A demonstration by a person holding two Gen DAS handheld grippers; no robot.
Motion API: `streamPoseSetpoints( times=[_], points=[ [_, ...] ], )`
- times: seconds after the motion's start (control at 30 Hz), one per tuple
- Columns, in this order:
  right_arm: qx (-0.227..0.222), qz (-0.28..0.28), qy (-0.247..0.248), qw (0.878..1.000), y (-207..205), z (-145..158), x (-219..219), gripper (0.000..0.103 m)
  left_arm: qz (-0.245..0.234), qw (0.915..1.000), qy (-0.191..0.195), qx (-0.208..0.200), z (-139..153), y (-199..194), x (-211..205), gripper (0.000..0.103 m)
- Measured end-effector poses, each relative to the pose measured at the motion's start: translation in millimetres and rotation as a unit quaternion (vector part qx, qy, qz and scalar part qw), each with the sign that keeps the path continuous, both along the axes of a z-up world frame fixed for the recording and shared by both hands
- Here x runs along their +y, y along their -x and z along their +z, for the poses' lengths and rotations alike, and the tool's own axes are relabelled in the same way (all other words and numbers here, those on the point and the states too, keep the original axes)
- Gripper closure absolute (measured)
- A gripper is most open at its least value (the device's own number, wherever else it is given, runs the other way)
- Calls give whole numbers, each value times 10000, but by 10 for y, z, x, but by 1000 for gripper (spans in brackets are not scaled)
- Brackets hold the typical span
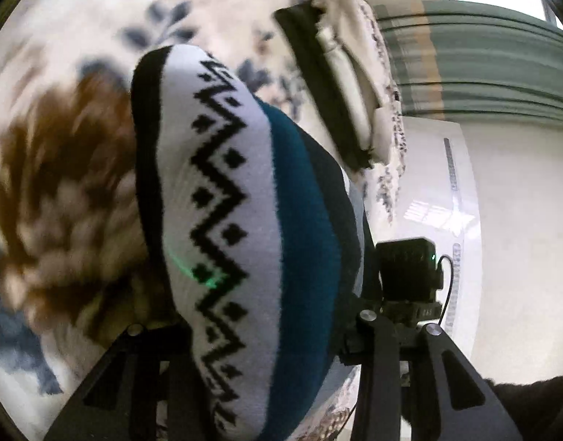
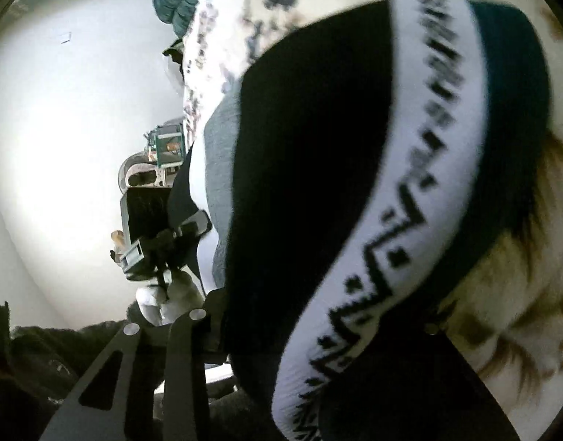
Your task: Fold small clothes
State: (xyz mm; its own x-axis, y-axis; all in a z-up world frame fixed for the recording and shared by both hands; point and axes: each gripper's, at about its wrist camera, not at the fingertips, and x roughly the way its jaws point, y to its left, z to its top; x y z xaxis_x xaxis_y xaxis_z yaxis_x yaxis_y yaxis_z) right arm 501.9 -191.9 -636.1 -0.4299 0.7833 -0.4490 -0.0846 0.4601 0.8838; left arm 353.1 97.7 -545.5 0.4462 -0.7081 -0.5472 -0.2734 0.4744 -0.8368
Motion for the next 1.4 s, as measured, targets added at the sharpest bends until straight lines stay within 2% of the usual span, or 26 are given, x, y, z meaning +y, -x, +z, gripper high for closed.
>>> streamPoseSetpoints(
  times=[0.13,0.2,0.37,0.47,0.53,0.63,0.73,0.83,0.9,0.97,1.03,1.07,1.17,1.2,1.23,1.3,1.33,1.37,1.4],
  points=[
    [-97,-553,-210,9982,-141,344,-187,69,-250,9994,-91,-198,406,-422,27,68],
    [-292,-771,-234,9963,-258,562,-248,69,-385,9987,-134,-301,582,-658,-11,68],
    [-754,-1384,-257,9872,-812,1144,-432,69,-789,9941,-248,-702,1152,-1541,-111,68],
    [-1048,-1665,-253,9801,-1231,1444,-539,69,-1081,9890,-318,-956,1442,-2241,-171,67],
    [-1229,-1882,-229,9741,-1593,1609,-618,69,-1315,9839,-504,-1104,1566,-2760,-228,67],
    [-1374,-2162,-141,9665,-2162,1686,-636,69,-1538,9776,-907,-1112,1526,-3399,-245,65],
    [-1296,-2366,183,9628,-2647,1494,-568,69,-1709,9726,-1303,-891,1270,-3857,-251,64],
    [-1072,-2532,525,9600,-2983,1184,-519,69,-1871,9684,-1570,-510,892,-4009,-186,64],
    [-924,-2613,693,9583,-3123,984,-505,70,-1950,9672,-1562,-448,754,-4027,-120,58],
    [-916,-2610,832,9574,-3121,905,-435,69,-1959,9691,-1429,-463,759,-4024,-57,56],
    [-990,-2533,1030,9568,-3124,967,-280,67,-1978,9665,-1560,-493,859,-4008,-48,55],
    [-1051,-2517,1353,9525,-3093,1026,-276,57,-1950,9646,-1679,-569,934,-3990,-34,55],
    [-1401,-2474,2272,9314,-2893,1357,-313,42,-1746,9477,-2514,-907,1164,-3863,-125,54],
    [-1568,-2478,2596,9201,-2741,1435,-386,42,-1695,9371,-2857,-1073,1258,-3729,-199,54],
    [-1774,-2455,3054,9028,-2606,1525,-422,41,-1631,9332,-2990,-1144,1296,-3673,-254,54],
    [-2196,-2508,3715,8665,-2444,1719,-418,24,-1485,9245,-3315,-1155,1339,-3608,-351,46],
    [-2402,-2527,4000,8476,-2349,1797,-410,20,-1446,9243,-3350,-1122,1336,-3583,-358,40],
    [-2495,-2533,4174,8363,-2273,1845,-393,12,-1383,9247,-3376,-1087,1350,-3569,-369,24],
    [-2516,-2517,4237,8330,-2205,1873,-409,3,-1269,9229,-3478,-1054,1391,-3534,-356,14]
  ],
)
